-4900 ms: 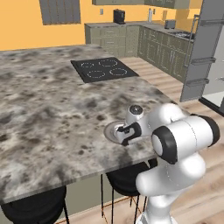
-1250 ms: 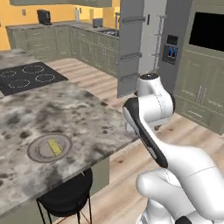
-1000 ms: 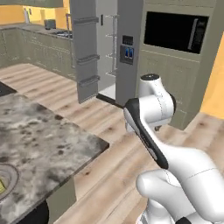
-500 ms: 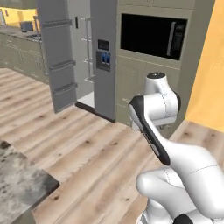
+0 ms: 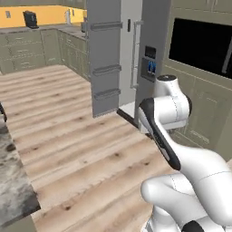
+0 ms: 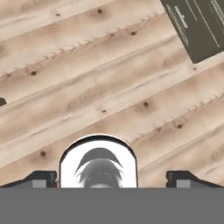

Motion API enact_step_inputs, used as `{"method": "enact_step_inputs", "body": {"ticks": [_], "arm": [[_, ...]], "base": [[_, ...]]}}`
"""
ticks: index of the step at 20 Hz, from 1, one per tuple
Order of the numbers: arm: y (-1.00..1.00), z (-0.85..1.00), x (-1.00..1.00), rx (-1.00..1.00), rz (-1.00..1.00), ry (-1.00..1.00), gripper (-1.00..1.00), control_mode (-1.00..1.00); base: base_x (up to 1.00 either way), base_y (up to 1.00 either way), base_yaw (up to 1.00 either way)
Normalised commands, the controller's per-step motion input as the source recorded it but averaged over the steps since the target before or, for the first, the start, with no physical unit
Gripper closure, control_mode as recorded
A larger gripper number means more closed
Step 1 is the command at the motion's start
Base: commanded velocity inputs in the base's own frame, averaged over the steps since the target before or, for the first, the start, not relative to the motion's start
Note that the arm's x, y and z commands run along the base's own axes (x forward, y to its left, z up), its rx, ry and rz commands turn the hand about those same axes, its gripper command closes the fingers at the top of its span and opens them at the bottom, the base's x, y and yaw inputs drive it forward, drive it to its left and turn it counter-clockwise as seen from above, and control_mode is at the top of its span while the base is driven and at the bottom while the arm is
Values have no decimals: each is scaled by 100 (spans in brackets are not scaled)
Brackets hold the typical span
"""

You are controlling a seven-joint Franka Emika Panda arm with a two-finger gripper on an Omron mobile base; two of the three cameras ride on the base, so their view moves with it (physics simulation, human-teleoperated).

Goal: Retrieve the butter from the fridge and place it on a plate on the dining table. Then retrieve the butter knife by the fridge and place it near the plate.

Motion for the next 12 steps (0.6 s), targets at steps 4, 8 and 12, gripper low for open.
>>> {"method": "enact_step_inputs", "body": {"ticks": [4,8,12], "arm": [[0,0,0,0,0,0,-100,100],[0,0,0,0,0,0,-100,100],[0,0,0,0,0,0,-100,100]], "base": [[100,0,40],[100,3,33],[100,-5,26]]}}
